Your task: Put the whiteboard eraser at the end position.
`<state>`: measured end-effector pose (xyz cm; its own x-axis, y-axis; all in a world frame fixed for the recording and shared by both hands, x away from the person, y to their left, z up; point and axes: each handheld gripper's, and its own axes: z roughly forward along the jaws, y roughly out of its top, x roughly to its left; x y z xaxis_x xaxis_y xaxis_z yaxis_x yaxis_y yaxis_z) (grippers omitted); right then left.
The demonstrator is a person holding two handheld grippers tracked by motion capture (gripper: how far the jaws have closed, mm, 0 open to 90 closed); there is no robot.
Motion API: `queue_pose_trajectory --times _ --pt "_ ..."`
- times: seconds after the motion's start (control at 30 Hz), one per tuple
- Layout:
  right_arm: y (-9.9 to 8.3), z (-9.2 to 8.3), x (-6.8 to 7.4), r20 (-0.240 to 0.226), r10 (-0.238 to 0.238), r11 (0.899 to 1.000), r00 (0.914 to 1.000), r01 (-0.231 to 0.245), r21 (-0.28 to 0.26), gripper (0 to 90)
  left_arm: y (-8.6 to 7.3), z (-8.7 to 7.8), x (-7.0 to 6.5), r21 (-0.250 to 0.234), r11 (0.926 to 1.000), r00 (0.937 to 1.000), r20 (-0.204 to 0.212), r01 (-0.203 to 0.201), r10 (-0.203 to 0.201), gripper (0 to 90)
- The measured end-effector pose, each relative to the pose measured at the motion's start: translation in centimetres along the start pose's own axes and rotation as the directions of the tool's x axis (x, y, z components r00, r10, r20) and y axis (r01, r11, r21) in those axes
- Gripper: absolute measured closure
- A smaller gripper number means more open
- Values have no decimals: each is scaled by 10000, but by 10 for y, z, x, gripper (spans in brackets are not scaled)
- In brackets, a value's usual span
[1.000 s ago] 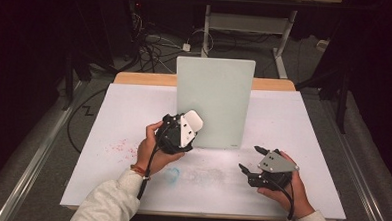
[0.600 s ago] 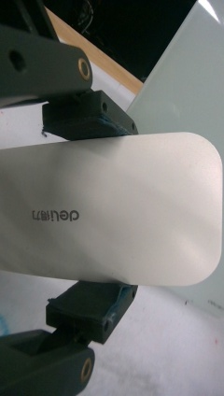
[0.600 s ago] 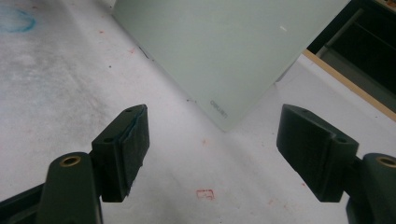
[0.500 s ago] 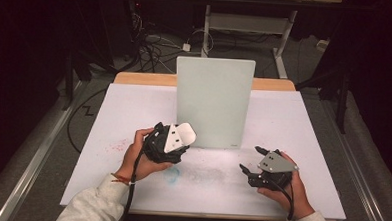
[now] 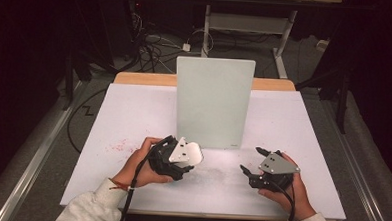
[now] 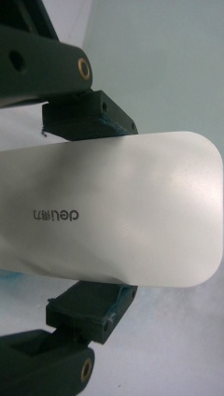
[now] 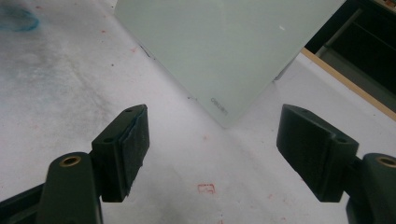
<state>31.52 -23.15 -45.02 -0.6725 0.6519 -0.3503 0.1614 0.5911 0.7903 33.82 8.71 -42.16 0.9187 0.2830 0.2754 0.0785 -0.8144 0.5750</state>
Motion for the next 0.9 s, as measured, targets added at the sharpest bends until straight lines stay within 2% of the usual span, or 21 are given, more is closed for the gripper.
queue_pose_trajectory --times 0.17,0.3,0.43,0.53,0.67,0.7,0.77,0.8,0.9 --pt "-3 -3 -2 122 79 10000 9999 -80 30 263 10 16 -3 376 9982 9975 553 -466 445 288" --pt "-4 -5 -2 146 124 9999 9998 -124 21 263 21 25 -6 409 9956 9928 884 -843 804 288" --pt "-5 -5 -2 178 107 9999 9998 -109 73 262 33 34 -9 631 9887 9830 1332 -1359 1266 287" --pt "-5 -5 -2 171 143 9999 9998 -145 69 262 39 41 -11 896 9790 9730 1585 -1834 1677 287" --pt "-6 -4 -3 153 177 9998 9997 -179 132 262 45 51 -14 1188 9684 9651 1722 -2193 1974 287" --pt "-6 -4 -2 151 159 9998 9998 -161 140 263 47 54 -15 1176 9680 9638 1772 -2217 1992 287" --pt "-6 -4 -2 131 167 9997 9998 -169 148 263 49 59 -17 1271 9648 9633 1707 -2301 2073 285" --pt "-6 -4 -2 132 168 9997 9998 -170 147 263 50 61 -18 1243 9656 9657 1546 -2284 2086 273" --pt "-7 -4 -3 125 166 9997 9998 -168 153 263 54 59 -19 864 9724 9669 1564 -2168 2017 256"
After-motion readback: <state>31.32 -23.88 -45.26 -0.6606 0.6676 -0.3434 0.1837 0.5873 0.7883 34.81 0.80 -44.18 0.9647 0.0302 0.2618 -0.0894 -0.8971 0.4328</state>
